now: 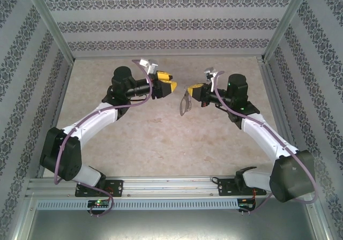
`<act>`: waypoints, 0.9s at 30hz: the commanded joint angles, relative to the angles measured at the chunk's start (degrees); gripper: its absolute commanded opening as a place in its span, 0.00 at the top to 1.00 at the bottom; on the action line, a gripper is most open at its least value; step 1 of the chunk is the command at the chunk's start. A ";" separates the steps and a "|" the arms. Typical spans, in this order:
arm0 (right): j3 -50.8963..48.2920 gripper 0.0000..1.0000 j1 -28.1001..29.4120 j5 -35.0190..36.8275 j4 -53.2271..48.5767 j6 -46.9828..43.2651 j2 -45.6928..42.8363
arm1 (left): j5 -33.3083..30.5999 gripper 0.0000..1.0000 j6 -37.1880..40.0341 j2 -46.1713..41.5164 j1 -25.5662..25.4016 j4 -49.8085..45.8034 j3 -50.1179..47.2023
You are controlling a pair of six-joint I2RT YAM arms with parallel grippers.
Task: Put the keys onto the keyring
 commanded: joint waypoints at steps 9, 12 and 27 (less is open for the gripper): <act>10.62 1.00 2.20 -7.20 -15.98 -14.12 5.11 | 3.66 0.31 22.46 0.27 0.24 -33.82 10.19; 11.42 1.00 1.46 -10.96 -15.48 -13.07 6.42 | 4.89 0.32 24.37 0.84 0.44 -37.05 11.46; 11.39 1.00 1.26 -17.15 -11.75 -9.22 7.65 | 10.19 0.55 24.41 5.21 1.07 -39.56 15.17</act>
